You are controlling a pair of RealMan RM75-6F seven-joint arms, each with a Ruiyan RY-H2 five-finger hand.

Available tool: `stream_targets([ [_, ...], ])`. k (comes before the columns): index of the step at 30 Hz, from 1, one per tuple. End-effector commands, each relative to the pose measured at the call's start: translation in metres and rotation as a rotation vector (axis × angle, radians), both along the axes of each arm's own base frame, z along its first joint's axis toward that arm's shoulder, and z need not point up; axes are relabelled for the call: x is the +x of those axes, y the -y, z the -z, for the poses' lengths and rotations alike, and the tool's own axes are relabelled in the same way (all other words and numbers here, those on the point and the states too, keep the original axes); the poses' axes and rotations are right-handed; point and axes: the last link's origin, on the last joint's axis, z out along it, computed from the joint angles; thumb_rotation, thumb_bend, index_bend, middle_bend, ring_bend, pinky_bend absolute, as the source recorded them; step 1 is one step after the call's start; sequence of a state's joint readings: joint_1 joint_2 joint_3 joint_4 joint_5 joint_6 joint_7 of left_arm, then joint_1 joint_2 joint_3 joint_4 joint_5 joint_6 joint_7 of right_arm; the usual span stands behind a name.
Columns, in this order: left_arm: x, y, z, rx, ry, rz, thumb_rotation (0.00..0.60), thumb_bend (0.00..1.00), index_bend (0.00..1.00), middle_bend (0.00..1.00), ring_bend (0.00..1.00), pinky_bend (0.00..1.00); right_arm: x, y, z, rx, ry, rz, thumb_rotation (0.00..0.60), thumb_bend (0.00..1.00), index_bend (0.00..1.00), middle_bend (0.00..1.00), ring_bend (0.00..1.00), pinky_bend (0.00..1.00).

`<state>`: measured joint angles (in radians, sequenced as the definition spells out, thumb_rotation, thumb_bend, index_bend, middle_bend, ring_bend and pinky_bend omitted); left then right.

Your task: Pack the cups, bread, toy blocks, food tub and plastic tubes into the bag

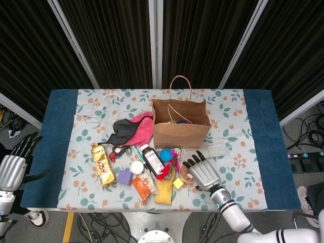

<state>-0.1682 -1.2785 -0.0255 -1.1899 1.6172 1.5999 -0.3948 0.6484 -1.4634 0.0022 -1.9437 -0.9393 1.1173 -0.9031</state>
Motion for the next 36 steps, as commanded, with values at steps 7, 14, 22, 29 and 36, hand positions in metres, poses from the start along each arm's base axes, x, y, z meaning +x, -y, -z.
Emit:
stream_targets([
  [7, -0.001, 0.000, 0.000, 0.007, -0.001, 0.003, 0.600, 0.03, 0.13, 0.16, 0.08, 0.20, 0.004, 0.004, 0.001, -0.017, 0.007, 0.003, 0.600, 0.00, 0.21, 0.21, 0.09, 0.00],
  [14, -0.002, 0.000, 0.000, 0.008, 0.000, -0.002, 0.600, 0.03, 0.13, 0.16, 0.08, 0.20, 0.003, 0.004, 0.000, -0.016, 0.013, 0.009, 0.600, 0.00, 0.21, 0.21, 0.09, 0.00],
  [22, -0.004, -0.001, -0.001, 0.009, 0.002, -0.007, 0.600, 0.03, 0.13, 0.15, 0.08, 0.20, 0.006, 0.004, -0.005, -0.029, 0.036, 0.005, 0.600, 0.00, 0.21, 0.22, 0.10, 0.00],
  [29, -0.005, 0.000, 0.001, 0.006, 0.002, -0.008, 0.600, 0.03, 0.13, 0.16, 0.08, 0.20, 0.001, 0.003, 0.000, -0.017, 0.009, 0.008, 0.600, 0.00, 0.21, 0.23, 0.10, 0.00],
  [36, -0.008, 0.001, 0.000, 0.011, -0.001, -0.015, 0.600, 0.03, 0.13, 0.16, 0.08, 0.20, 0.000, 0.004, 0.009, -0.009, -0.001, 0.009, 0.600, 0.00, 0.21, 0.23, 0.10, 0.00],
])
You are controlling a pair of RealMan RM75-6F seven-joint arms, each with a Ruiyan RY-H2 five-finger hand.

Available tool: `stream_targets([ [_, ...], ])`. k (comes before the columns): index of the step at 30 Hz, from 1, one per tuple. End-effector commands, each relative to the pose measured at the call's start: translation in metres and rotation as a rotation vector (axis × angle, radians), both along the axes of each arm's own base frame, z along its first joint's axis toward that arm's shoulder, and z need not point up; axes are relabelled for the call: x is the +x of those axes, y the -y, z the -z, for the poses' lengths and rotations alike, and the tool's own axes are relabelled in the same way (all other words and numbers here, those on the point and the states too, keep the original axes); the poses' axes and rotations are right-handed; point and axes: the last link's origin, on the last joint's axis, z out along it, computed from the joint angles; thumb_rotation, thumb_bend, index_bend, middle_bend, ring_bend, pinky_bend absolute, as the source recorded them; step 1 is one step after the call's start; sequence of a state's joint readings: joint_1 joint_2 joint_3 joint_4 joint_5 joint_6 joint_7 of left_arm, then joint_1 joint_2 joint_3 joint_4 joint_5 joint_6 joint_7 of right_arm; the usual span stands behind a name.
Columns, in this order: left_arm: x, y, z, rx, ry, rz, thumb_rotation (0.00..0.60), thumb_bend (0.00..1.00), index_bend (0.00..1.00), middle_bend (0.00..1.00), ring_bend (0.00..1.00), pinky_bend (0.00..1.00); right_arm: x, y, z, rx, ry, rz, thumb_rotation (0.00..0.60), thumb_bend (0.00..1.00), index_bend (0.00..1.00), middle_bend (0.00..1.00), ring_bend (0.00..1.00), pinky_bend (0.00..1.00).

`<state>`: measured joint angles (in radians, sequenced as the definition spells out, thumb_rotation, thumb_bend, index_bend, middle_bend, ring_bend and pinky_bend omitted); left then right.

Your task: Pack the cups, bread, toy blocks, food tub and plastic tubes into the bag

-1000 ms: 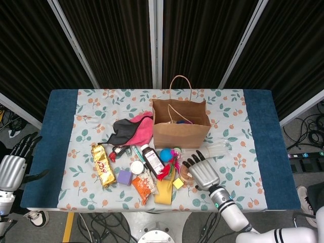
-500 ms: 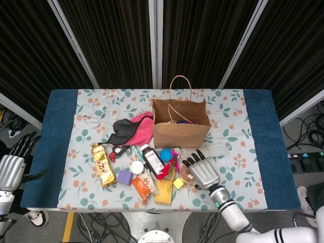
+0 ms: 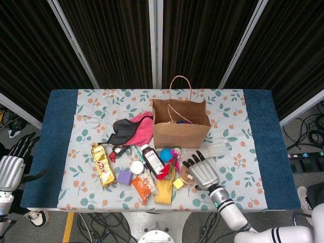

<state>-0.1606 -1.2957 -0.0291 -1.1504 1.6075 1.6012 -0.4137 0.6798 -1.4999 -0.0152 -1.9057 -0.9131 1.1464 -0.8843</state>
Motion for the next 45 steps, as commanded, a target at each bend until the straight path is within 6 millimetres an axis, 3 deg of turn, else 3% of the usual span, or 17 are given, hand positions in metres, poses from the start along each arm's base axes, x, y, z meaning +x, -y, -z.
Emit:
stream_targets([
  [1, -0.001, 0.000, 0.000, 0.002, 0.001, -0.001, 0.600, 0.03, 0.13, 0.16, 0.08, 0.20, 0.001, 0.001, 0.001, -0.002, 0.001, -0.005, 0.600, 0.00, 0.22, 0.24, 0.10, 0.00],
  [6, -0.001, 0.001, 0.000, 0.002, 0.002, -0.002, 0.600, 0.03, 0.13, 0.16, 0.08, 0.20, 0.003, 0.001, 0.002, -0.027, 0.009, -0.015, 0.600, 0.00, 0.31, 0.29, 0.15, 0.00],
  [11, -0.002, 0.002, 0.001, 0.001, 0.001, -0.002, 0.600, 0.03, 0.13, 0.15, 0.08, 0.20, 0.001, 0.001, 0.003, -0.062, 0.006, -0.027, 0.600, 0.08, 0.41, 0.37, 0.24, 0.05],
  [20, -0.001, 0.001, 0.000, 0.000, 0.002, 0.000, 0.600, 0.03, 0.13, 0.15, 0.08, 0.20, 0.010, 0.000, -0.007, -0.110, 0.068, -0.052, 0.600, 0.14, 0.50, 0.43, 0.29, 0.10],
  [23, 0.001, 0.000, 0.000, 0.001, 0.002, 0.005, 0.600, 0.03, 0.13, 0.15, 0.08, 0.20, 0.023, -0.001, -0.024, -0.145, 0.125, -0.082, 0.600, 0.14, 0.50, 0.43, 0.29, 0.10],
  [30, 0.004, -0.002, 0.001, -0.005, 0.005, 0.011, 0.600, 0.03, 0.13, 0.15, 0.08, 0.20, 0.071, -0.009, -0.091, -0.291, 0.317, -0.211, 0.600, 0.14, 0.50, 0.44, 0.30, 0.10],
  [34, 0.006, -0.003, 0.002, -0.012, 0.004, 0.014, 0.600, 0.03, 0.13, 0.16, 0.08, 0.20, 0.088, -0.007, -0.126, -0.386, 0.399, -0.256, 0.600, 0.14, 0.50, 0.44, 0.31, 0.11],
  [39, 0.008, -0.003, 0.003, -0.017, 0.000, 0.017, 0.600, 0.03, 0.13, 0.15, 0.08, 0.20, 0.107, 0.010, -0.158, -0.508, 0.481, -0.298, 0.600, 0.15, 0.50, 0.44, 0.31, 0.11],
  [45, 0.010, -0.004, 0.002, -0.018, -0.004, 0.022, 0.600, 0.03, 0.13, 0.15, 0.08, 0.20, 0.123, 0.047, -0.173, -0.593, 0.555, -0.250, 0.600, 0.16, 0.50, 0.44, 0.30, 0.11],
])
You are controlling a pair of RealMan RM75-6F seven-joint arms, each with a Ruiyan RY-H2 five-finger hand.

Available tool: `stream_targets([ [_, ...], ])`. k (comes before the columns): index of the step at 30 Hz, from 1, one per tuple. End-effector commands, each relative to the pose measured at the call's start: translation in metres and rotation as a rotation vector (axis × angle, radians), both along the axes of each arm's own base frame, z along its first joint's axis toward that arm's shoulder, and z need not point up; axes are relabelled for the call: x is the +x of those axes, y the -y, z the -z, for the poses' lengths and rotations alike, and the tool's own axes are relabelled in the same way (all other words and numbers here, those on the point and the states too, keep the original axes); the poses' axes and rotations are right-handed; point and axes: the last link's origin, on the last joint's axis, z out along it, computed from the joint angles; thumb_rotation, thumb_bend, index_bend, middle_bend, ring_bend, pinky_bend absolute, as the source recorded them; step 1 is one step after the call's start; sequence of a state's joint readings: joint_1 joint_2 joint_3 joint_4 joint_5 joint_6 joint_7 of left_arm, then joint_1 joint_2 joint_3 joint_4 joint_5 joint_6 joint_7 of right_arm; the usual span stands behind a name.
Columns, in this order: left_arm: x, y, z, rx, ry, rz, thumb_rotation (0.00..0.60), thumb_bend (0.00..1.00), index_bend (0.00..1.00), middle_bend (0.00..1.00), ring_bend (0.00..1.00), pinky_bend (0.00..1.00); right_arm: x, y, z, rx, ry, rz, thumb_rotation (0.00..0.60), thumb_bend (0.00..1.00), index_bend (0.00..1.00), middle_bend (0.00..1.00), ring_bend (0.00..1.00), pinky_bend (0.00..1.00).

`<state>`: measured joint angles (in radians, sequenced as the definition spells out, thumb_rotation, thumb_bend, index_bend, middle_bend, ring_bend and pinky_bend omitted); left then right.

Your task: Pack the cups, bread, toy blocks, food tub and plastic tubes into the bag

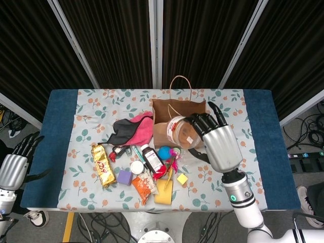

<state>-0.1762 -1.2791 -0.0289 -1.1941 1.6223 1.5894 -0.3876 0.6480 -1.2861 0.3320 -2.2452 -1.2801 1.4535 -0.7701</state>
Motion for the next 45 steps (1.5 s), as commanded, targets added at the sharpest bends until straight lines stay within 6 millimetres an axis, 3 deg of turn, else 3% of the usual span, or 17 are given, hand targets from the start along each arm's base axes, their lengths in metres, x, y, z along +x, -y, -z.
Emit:
stream_targets([
  [1, 0.001, 0.000, 0.000, -0.001, -0.003, 0.002, 0.600, 0.03, 0.13, 0.15, 0.08, 0.20, 0.010, 0.031, -0.009, -0.044, 0.063, 0.044, 0.600, 0.16, 0.50, 0.44, 0.30, 0.11],
  [8, 0.001, -0.002, 0.001, -0.010, 0.002, -0.005, 0.600, 0.03, 0.13, 0.16, 0.08, 0.20, 0.007, 0.070, -0.008, -0.155, 0.020, 0.104, 0.600, 0.16, 0.50, 0.44, 0.31, 0.11],
  [14, 0.007, -0.010, 0.006, -0.017, 0.009, 0.012, 0.600, 0.03, 0.13, 0.16, 0.08, 0.20, -0.007, 0.090, 0.014, -0.168, -0.050, 0.133, 0.600, 0.16, 0.50, 0.44, 0.30, 0.11],
  [22, 0.001, -0.011, 0.007, -0.014, 0.009, -0.007, 0.600, 0.03, 0.13, 0.15, 0.08, 0.20, -0.002, 0.103, 0.045, -0.100, -0.094, 0.141, 0.600, 0.17, 0.50, 0.44, 0.30, 0.11],
  [31, -0.003, -0.013, 0.005, -0.001, 0.016, -0.019, 0.600, 0.03, 0.13, 0.16, 0.08, 0.20, 0.010, 0.099, 0.076, -0.048, -0.142, 0.114, 0.600, 0.17, 0.50, 0.44, 0.31, 0.11],
  [34, -0.003, -0.013, 0.003, 0.003, 0.018, -0.014, 0.600, 0.03, 0.13, 0.15, 0.08, 0.20, 0.009, 0.097, 0.082, -0.025, -0.152, 0.115, 0.600, 0.12, 0.50, 0.42, 0.30, 0.11],
  [38, -0.002, -0.014, 0.002, 0.006, 0.022, -0.010, 0.600, 0.03, 0.13, 0.15, 0.08, 0.20, 0.006, 0.094, 0.082, 0.020, -0.163, 0.120, 0.600, 0.00, 0.37, 0.33, 0.20, 0.06],
  [45, 0.001, -0.013, 0.006, -0.010, 0.023, -0.001, 0.600, 0.03, 0.13, 0.15, 0.08, 0.20, 0.002, 0.092, 0.074, 0.044, -0.156, 0.126, 0.600, 0.00, 0.20, 0.21, 0.07, 0.00],
])
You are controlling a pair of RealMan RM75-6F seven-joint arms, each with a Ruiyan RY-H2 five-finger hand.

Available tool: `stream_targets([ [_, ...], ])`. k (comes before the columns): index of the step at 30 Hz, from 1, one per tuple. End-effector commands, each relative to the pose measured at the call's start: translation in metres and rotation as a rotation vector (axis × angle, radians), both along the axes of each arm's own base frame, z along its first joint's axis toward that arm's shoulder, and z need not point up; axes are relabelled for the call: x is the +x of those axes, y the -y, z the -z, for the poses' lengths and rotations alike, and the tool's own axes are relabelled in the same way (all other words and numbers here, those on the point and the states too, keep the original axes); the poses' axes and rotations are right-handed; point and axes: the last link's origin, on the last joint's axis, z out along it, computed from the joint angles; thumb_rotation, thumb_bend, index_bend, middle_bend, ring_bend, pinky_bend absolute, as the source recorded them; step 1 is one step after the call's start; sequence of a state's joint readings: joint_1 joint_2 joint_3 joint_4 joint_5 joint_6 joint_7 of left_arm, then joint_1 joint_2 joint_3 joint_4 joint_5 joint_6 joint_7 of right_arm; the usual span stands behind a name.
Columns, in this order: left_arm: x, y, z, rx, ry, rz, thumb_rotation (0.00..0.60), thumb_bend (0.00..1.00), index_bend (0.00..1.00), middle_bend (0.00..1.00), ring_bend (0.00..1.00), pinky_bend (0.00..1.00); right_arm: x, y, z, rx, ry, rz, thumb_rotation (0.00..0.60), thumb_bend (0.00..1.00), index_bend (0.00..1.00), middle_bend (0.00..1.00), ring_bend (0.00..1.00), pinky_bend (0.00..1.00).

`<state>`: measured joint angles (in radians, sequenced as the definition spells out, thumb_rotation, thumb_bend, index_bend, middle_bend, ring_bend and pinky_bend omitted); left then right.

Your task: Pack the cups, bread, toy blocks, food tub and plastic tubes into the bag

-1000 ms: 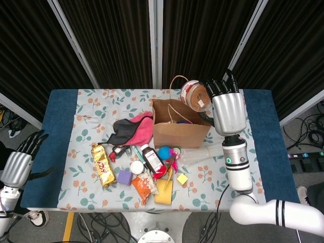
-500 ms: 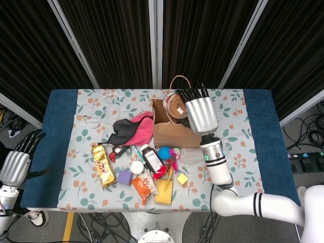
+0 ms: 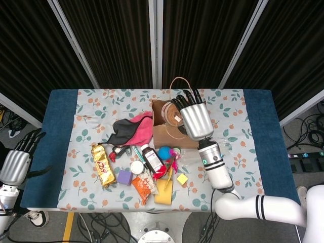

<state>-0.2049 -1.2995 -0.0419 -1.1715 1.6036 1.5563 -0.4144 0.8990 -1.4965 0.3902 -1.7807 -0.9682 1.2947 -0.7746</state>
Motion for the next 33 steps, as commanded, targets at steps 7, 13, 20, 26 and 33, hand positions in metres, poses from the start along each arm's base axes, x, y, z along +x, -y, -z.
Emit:
stream_targets([
  [7, 0.003, 0.000, 0.000, 0.004, -0.002, 0.008, 0.600, 0.03, 0.13, 0.16, 0.08, 0.20, -0.003, -0.001, -0.009, -0.011, 0.024, -0.002, 0.600, 0.00, 0.20, 0.20, 0.06, 0.00],
  [13, 0.006, 0.000, 0.001, -0.001, -0.003, 0.012, 0.600, 0.03, 0.13, 0.16, 0.08, 0.20, 0.000, -0.008, -0.029, -0.071, 0.118, -0.053, 0.600, 0.00, 0.19, 0.20, 0.06, 0.00],
  [20, 0.009, -0.001, 0.003, -0.005, -0.002, 0.020, 0.600, 0.03, 0.13, 0.15, 0.08, 0.20, -0.023, -0.028, -0.080, -0.219, 0.250, -0.124, 0.600, 0.00, 0.19, 0.22, 0.08, 0.00],
  [26, 0.008, 0.000, 0.003, -0.005, -0.004, 0.017, 0.600, 0.03, 0.13, 0.16, 0.08, 0.20, -0.091, -0.066, -0.091, -0.117, 0.121, -0.006, 0.600, 0.00, 0.27, 0.31, 0.15, 0.09],
  [33, 0.008, 0.000, 0.004, -0.005, -0.003, 0.018, 0.600, 0.03, 0.13, 0.15, 0.08, 0.20, -0.157, -0.097, -0.045, 0.147, -0.140, 0.140, 0.600, 0.00, 0.31, 0.33, 0.17, 0.15],
])
